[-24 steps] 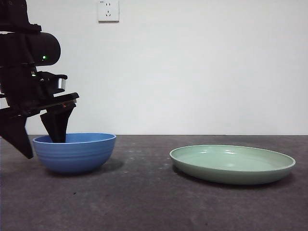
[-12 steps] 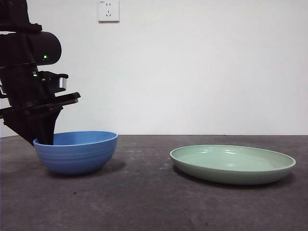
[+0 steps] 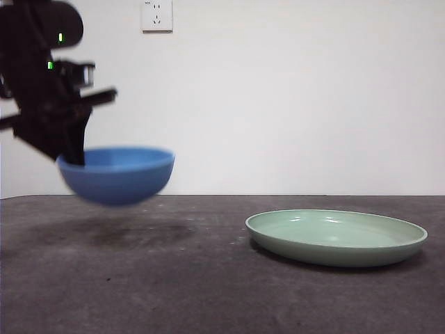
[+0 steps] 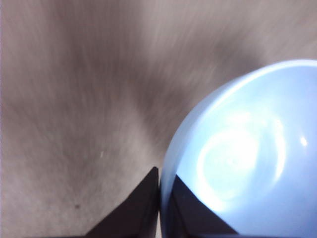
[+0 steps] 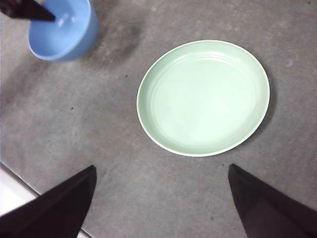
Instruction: Pick up the blue bowl, put it on the green plate, put it on desk
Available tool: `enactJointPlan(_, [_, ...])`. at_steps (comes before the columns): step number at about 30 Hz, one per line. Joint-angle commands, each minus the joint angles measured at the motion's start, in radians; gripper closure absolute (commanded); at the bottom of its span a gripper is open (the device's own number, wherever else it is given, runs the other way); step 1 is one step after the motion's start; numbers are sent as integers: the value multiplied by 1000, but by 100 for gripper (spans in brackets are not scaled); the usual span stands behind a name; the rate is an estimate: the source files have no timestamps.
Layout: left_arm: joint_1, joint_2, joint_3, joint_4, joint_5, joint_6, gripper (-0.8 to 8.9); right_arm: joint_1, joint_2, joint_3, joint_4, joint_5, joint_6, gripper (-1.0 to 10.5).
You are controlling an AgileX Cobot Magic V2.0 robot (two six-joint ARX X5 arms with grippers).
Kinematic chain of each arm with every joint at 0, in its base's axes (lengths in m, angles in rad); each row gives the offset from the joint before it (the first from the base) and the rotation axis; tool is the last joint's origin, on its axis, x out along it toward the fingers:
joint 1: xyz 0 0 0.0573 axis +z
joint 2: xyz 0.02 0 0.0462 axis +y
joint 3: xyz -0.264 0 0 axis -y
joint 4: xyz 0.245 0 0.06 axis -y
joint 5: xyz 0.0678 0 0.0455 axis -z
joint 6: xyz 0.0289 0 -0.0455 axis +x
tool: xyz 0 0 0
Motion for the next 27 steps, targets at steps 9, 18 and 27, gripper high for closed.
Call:
enactJointPlan(9, [-162,-49,177,-31,35,-64,804,3,-1,17,19,8,39,521])
enactJointPlan(18, [-327,10,187,103,35,-133,803,3,-58,18,17,25,71,520])
enactJointPlan(27, [-425,217,286,132,35,-179,803,3,-129,18,5,25,106,521])
